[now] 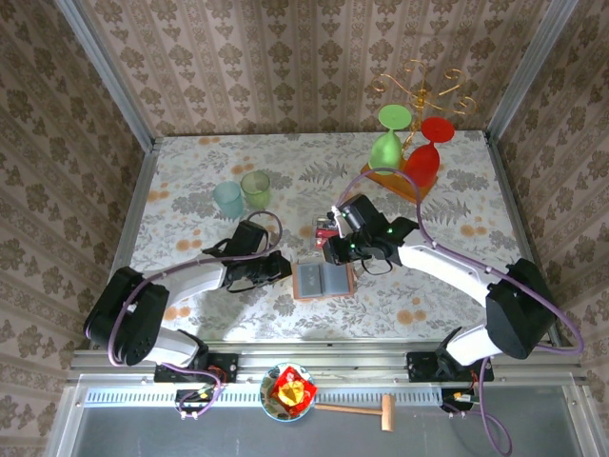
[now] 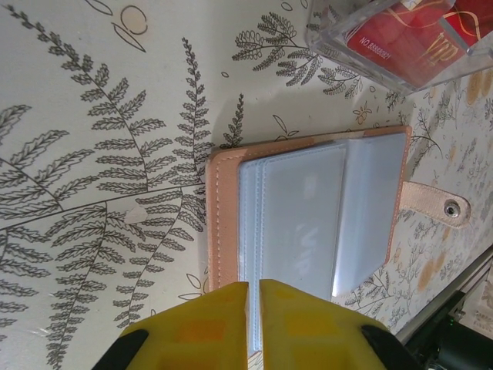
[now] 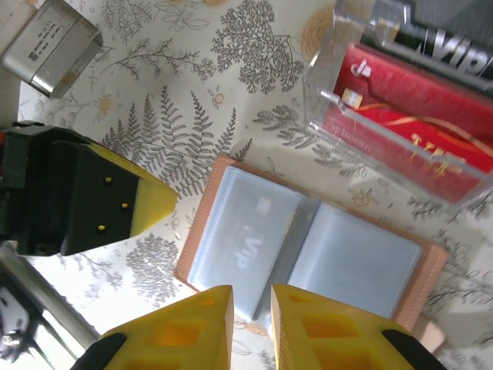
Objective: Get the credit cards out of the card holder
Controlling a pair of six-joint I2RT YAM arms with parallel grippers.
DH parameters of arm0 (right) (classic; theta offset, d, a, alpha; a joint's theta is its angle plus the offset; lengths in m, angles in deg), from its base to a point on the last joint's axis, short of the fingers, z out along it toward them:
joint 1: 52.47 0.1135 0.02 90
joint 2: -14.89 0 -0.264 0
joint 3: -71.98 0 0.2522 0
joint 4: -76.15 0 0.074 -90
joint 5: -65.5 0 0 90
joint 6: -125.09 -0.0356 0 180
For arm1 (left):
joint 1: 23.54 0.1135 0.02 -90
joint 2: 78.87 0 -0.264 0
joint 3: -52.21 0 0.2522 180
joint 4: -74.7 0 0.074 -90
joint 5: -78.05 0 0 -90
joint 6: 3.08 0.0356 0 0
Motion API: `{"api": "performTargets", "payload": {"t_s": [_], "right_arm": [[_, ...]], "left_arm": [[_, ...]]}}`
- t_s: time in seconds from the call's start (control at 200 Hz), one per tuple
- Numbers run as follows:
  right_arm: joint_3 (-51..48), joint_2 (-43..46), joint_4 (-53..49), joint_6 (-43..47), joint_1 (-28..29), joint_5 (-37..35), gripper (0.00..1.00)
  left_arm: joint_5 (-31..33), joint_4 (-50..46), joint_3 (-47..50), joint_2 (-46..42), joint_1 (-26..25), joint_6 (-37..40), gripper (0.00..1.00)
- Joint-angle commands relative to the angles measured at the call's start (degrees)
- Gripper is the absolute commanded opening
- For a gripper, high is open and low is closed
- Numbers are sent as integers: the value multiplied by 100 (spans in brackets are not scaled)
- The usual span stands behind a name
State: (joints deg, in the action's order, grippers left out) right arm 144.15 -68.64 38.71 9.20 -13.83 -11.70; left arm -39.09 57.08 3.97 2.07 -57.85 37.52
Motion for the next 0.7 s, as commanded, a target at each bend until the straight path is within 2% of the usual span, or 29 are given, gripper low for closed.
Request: {"api": "performTargets", "payload": {"t_s": [0.0,0.18,0.695], "right_arm": [[-28,-117,156,-875,30,465,21],[-257,-504,577,-1247,45,890,26],[-393,-1007,859,-1590,100,936,29]], "left_arm": [[-68,85,64,78,-65,-80,12],[-94,128,38,224,-94,-71,11],[-174,149,-50,501,-201,-32,8]]}}
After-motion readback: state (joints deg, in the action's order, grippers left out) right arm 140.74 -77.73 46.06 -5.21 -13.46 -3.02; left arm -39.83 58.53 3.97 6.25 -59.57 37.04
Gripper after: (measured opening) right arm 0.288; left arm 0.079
